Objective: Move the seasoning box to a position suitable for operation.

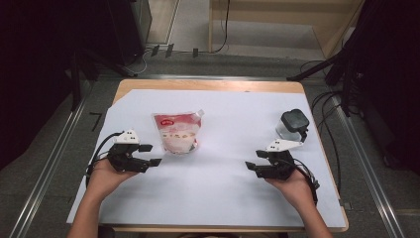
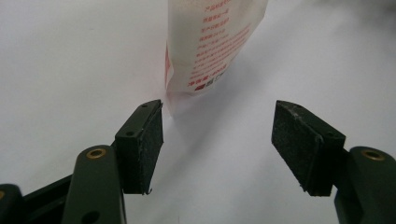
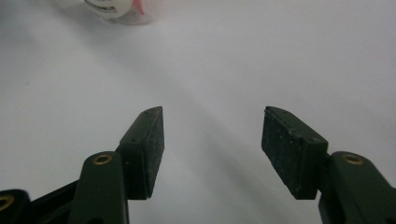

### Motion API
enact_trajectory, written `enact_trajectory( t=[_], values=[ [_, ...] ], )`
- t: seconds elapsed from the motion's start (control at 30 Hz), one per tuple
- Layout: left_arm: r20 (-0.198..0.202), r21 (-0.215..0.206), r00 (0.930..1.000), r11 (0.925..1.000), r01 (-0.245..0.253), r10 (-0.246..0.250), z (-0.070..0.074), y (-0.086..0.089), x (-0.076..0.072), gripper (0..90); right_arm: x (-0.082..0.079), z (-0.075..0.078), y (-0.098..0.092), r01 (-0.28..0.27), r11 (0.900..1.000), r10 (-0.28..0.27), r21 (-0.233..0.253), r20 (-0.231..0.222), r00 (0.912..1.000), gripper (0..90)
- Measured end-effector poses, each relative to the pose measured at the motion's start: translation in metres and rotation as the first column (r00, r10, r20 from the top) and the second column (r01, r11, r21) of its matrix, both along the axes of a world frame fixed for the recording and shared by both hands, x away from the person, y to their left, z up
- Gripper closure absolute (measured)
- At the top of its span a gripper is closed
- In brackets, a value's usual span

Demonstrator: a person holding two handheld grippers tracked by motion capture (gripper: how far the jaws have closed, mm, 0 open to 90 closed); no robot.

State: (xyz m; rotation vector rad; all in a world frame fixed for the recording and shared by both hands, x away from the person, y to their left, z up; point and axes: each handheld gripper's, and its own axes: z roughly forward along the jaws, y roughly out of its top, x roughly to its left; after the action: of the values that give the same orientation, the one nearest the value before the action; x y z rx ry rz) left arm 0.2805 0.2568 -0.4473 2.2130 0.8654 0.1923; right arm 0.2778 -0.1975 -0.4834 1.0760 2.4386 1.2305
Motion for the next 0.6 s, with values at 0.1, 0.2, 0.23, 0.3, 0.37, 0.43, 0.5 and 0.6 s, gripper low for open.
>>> enact_trajectory(
  t=[0.1,0.2,0.23,0.3,0.37,0.43,0.5,0.6],
  values=[
    [0.004,-0.007,1.0000,0.9999,0.008,-0.008,0.001,0.000,0.000,35.7,0.000,0.000,0.000,0.000,1.000,0.000,-0.001,0.000,1.0000,40.2],
    [0.004,-0.020,0.9999,0.9997,0.013,-0.012,0.002,0.000,0.000,37.0,0.000,0.001,-0.001,-0.006,1.000,0.006,0.012,-0.004,1.0000,43.7],
    [0.000,-0.019,0.9999,0.9997,0.013,-0.013,0.002,0.000,0.000,37.0,0.000,0.001,-0.001,-0.009,1.000,0.009,0.021,-0.009,0.9999,44.1],
    [0.001,-0.021,0.9998,0.9996,0.021,-0.021,0.003,-0.001,-0.001,36.9,0.000,0.002,-0.001,-0.009,1.000,0.009,0.024,0.000,1.0000,44.2],
    [0.003,-0.023,0.9998,0.9995,0.020,-0.020,0.004,-0.001,-0.001,36.9,0.000,0.002,-0.001,0.000,1.000,0.000,0.028,0.002,1.0000,44.2],
    [0.013,-0.044,0.9997,0.9988,0.022,-0.021,0.007,-0.001,-0.002,37.1,0.000,0.002,-0.002,0.004,1.000,-0.004,0.031,-0.009,1.0000,44.3],
    [0.009,-0.046,0.9997,0.9987,0.022,-0.022,0.008,0.000,-0.002,37.2,0.000,0.002,-0.002,0.008,0.999,-0.007,0.031,-0.010,0.9999,44.2],
    [0.011,-0.043,0.9997,0.9988,0.022,-0.022,0.010,-0.001,-0.003,37.2,0.001,0.003,-0.003,0.016,1.000,-0.016,0.022,0.000,0.9999,41.5]
  ],
)
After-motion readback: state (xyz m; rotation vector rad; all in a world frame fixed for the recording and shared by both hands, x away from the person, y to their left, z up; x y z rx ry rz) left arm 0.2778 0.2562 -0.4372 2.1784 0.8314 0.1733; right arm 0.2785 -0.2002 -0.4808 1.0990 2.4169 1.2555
